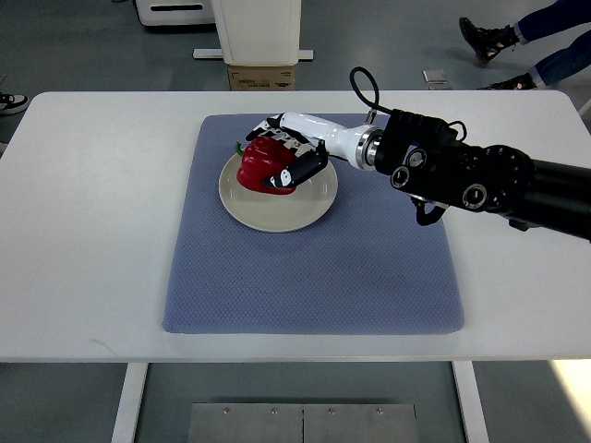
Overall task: Place red pepper on plate with right hand
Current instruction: 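Carry the pepper with the right hand onto the cream plate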
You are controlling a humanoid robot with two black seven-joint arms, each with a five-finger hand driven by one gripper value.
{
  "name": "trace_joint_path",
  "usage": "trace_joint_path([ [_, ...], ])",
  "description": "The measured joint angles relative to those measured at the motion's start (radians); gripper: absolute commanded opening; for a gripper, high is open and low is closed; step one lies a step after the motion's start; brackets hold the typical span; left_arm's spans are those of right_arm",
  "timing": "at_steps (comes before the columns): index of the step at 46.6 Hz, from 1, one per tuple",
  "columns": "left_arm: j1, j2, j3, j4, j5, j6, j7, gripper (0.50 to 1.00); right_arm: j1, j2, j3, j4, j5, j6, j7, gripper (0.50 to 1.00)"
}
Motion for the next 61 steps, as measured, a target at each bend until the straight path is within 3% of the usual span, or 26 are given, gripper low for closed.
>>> trace_joint_path([
  [29, 0.0, 0.0, 0.0, -0.001, 0.0, 0.0, 0.0, 1.0, -0.101, 0.031, 0.029, -0.109, -0.007, 0.0, -0.018, 0.5],
  [51, 0.0, 0.0, 0.0, -0.001, 0.0, 0.0, 0.0, 1.0, -0.127, 0.031, 0.03, -0.118, -0.006, -0.002, -0.014, 0.968],
  [61, 0.0, 0.0, 0.0, -0.001, 0.0, 0.0, 0.0, 1.0, -0.127, 0.031, 0.033, -0.118, -0.003, -0.003, -0.012, 0.995],
])
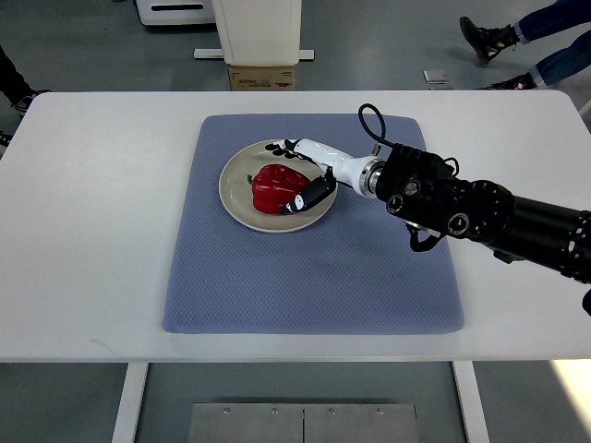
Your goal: Place red pepper on plate with right hand
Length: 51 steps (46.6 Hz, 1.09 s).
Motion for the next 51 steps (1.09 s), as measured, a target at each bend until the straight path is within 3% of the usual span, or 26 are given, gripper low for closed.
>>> trace_joint_path([
  [11, 0.0, 0.0, 0.0, 0.0, 0.0, 0.0, 0.0, 1.0, 0.011, 0.0, 0.018, 0.0, 0.001, 0.0, 0.001, 0.998],
  [24, 0.0, 0.0, 0.0, 0.0, 0.0, 0.0, 0.0, 1.0, -0.011, -0.001, 0.188, -0.027, 0.006, 0.003, -0.006, 0.998],
  [35, 0.0, 0.0, 0.0, 0.0, 0.0, 0.0, 0.0, 1.0, -0.05, -0.061, 0.278, -0.119, 0.143, 0.002, -0.005, 0.998],
  [51, 0.0, 0.0, 0.0, 0.0, 0.0, 0.0, 0.0, 1.0, -0.113, -0.063, 0.468, -0.276, 0.342, 0.001, -0.007, 0.998],
])
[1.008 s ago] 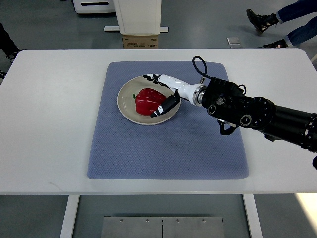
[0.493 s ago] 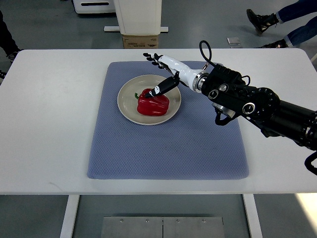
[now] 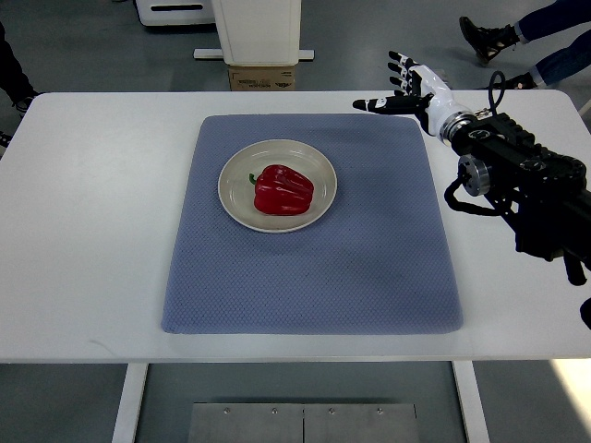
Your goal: Place red pepper on plate with right hand
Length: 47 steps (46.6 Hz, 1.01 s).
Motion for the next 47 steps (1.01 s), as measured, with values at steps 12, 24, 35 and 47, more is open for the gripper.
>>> trace_joint_path([
  [12, 0.0, 0.0, 0.0, 0.0, 0.0, 0.0, 0.0, 1.0, -0.041, -0.001, 0.129, -0.019, 0.019, 0.002, -0.036, 0.998],
  [24, 0.0, 0.0, 0.0, 0.0, 0.0, 0.0, 0.0, 1.0, -0.07, -0.011, 0.245, -0.019, 0.066, 0.016, -0.103, 1.0],
  [35, 0.0, 0.0, 0.0, 0.0, 0.0, 0.0, 0.0, 1.0, -0.084, -0.015, 0.329, -0.018, 0.185, 0.019, -0.13, 1.0],
  [47, 0.0, 0.0, 0.0, 0.0, 0.0, 0.0, 0.0, 1.0, -0.11, -0.012, 0.377, -0.018, 0.189, 0.01, -0.106, 1.0],
])
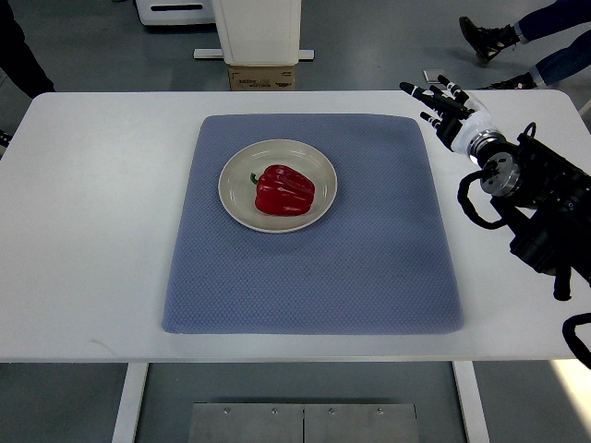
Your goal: Place red pepper on plate with right hand
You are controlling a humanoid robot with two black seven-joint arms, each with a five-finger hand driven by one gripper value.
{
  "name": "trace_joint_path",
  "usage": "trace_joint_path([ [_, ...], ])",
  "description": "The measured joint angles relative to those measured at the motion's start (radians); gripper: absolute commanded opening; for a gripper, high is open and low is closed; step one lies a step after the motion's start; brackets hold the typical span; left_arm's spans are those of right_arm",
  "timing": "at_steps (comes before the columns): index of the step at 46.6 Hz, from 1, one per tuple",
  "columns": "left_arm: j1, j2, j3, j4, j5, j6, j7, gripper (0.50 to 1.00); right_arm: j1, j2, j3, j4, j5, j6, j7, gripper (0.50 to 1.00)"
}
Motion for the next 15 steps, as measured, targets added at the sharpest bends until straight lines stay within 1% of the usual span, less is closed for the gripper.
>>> trace_joint_path([
  [15, 0.0, 0.0, 0.0, 0.0, 0.0, 0.0, 0.0, 1.0, -0.026, -0.003, -0.004, 0.003, -0.011, 0.0, 0.002, 1.0],
])
